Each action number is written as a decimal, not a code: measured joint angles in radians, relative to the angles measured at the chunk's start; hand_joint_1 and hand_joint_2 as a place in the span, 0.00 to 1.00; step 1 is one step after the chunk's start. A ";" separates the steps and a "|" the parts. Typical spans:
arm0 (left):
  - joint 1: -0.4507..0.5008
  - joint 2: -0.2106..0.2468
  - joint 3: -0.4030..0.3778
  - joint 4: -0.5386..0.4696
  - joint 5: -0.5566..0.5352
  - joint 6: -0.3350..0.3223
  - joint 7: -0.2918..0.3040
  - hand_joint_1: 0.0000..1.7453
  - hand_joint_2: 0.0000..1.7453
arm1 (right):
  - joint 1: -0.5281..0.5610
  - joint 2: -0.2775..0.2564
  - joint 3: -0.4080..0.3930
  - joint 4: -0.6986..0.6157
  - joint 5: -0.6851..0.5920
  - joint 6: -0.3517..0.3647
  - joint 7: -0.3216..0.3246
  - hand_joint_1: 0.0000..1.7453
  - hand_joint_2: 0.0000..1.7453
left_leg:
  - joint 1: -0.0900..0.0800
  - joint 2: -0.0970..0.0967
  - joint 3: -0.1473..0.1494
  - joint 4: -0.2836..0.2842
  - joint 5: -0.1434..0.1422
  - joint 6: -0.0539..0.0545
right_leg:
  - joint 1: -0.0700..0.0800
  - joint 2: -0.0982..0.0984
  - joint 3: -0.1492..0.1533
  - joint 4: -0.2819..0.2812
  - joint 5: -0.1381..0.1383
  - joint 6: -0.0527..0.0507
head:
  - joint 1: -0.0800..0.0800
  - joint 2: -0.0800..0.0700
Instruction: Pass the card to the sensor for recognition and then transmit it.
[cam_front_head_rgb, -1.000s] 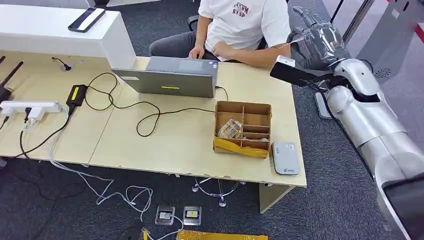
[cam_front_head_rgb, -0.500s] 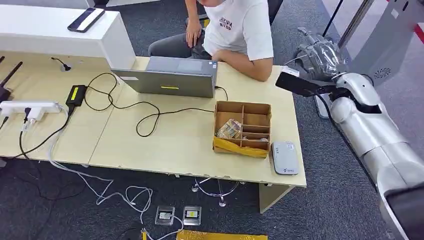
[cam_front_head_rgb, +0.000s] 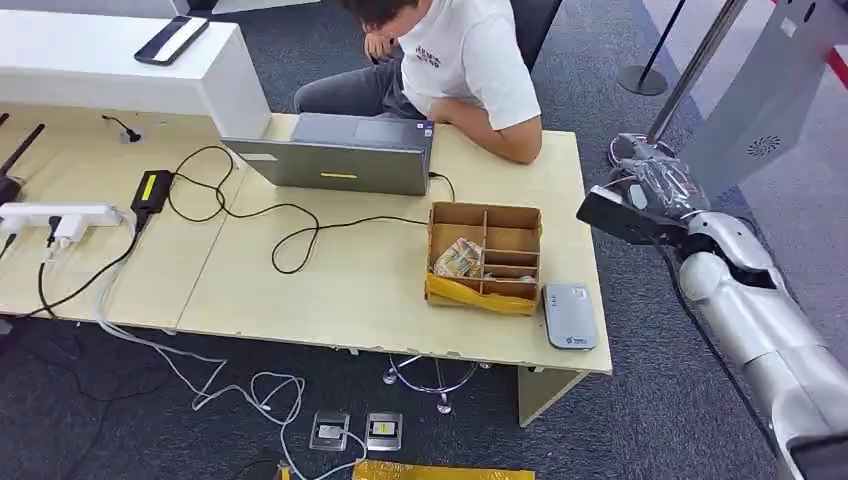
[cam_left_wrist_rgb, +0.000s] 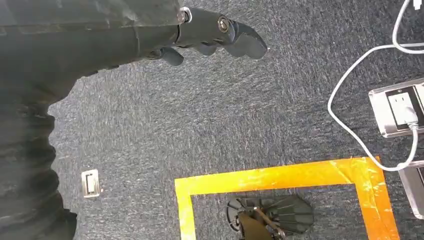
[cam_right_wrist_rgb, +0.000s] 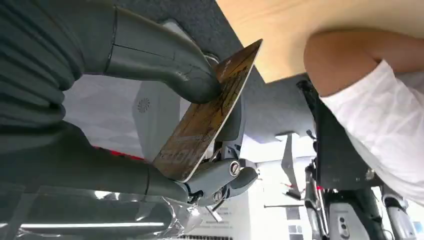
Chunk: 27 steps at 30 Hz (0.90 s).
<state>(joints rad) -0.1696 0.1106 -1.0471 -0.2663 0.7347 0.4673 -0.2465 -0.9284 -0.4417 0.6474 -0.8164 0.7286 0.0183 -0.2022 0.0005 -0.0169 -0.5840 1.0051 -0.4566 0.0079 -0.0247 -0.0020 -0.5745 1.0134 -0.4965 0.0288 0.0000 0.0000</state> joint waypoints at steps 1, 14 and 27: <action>0.000 0.000 0.000 0.000 0.000 0.000 0.000 0.00 1.00 | 0.013 -0.003 -0.004 -0.013 0.002 0.007 0.004 1.00 1.00 | 0.000 0.000 0.000 0.000 0.000 0.000 | 0.000 0.000 0.000 0.000 0.000 0.000 | 0.000 0.000; 0.000 0.000 0.000 0.000 -0.002 0.000 0.000 0.00 1.00 | 0.133 -0.035 -0.064 -0.110 0.025 0.041 0.026 1.00 1.00 | 0.000 0.000 0.000 0.000 0.000 0.000 | 0.000 0.000 0.000 0.000 0.000 0.000 | 0.000 0.000; 0.000 0.000 0.000 0.000 -0.008 -0.006 0.000 0.00 1.00 | 0.269 -0.042 -0.127 -0.187 0.051 0.059 0.050 1.00 1.00 | 0.000 0.000 0.000 0.000 0.000 0.000 | 0.000 0.000 0.000 0.000 0.000 0.000 | 0.000 0.000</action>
<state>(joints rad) -0.1701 0.1106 -1.0471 -0.2663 0.7267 0.4608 -0.2464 -0.6594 -0.4841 0.5207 -1.0033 0.7794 0.0771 -0.1518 0.0007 -0.0166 -0.5842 1.0049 -0.4568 0.0077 -0.0245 -0.0022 -0.5743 1.0133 -0.4965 0.0287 0.0004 -0.0004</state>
